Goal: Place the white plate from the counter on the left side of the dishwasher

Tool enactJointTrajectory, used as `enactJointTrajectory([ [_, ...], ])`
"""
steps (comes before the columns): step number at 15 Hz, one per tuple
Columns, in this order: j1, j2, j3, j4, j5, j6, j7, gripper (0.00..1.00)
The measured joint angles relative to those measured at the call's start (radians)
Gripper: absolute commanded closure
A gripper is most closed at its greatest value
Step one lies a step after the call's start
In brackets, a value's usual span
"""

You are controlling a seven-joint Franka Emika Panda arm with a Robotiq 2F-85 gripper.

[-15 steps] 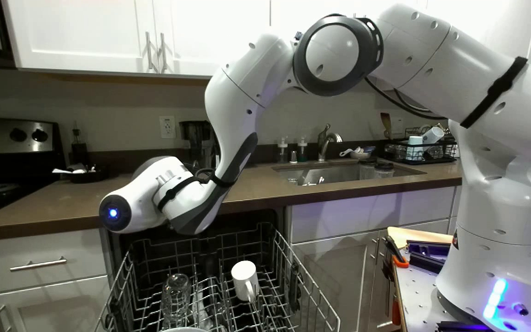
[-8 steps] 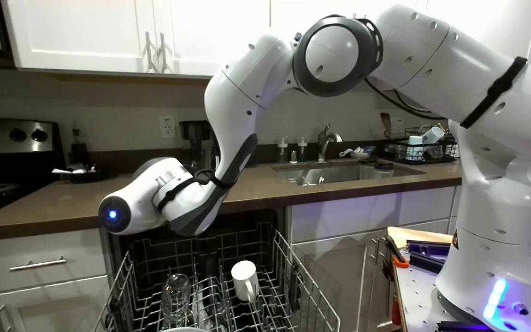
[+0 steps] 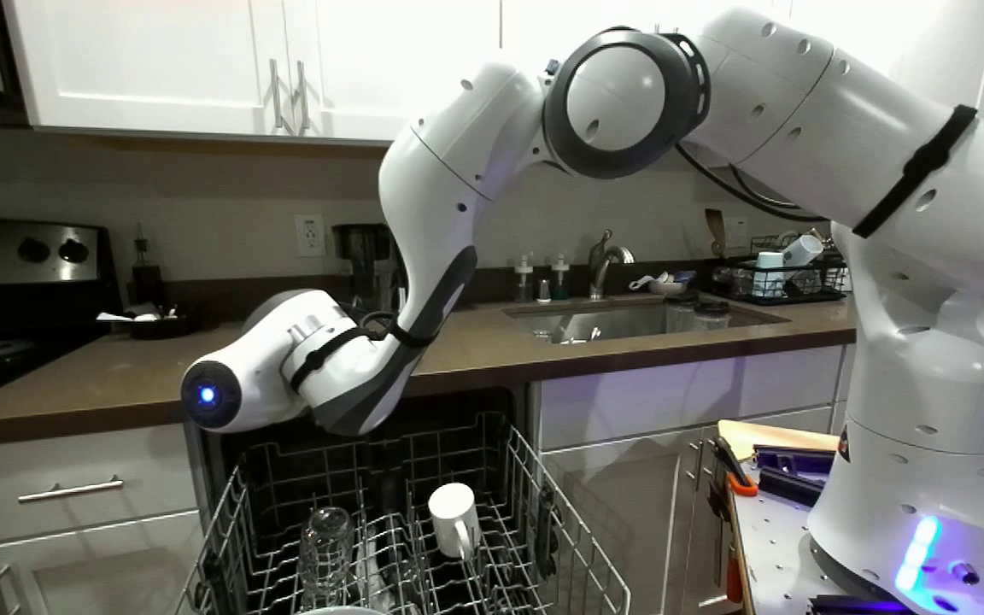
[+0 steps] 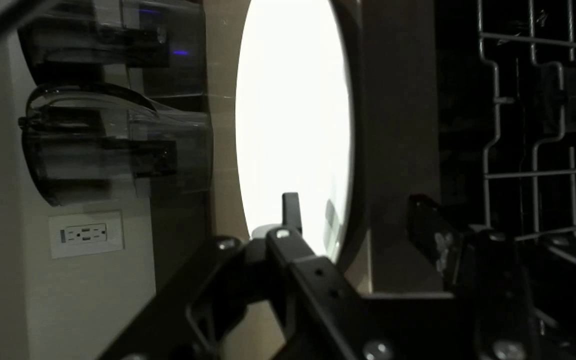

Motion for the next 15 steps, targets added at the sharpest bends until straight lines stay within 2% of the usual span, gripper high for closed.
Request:
enactJointTrajectory([
  [10,-0.001,-0.029,0.024,0.000,0.012,0.000,-0.046,0.46],
  [14,-0.001,-0.036,0.032,0.000,0.036,0.000,-0.066,0.53],
  [15,-0.002,-0.036,0.033,0.000,0.045,0.000,-0.071,0.52],
])
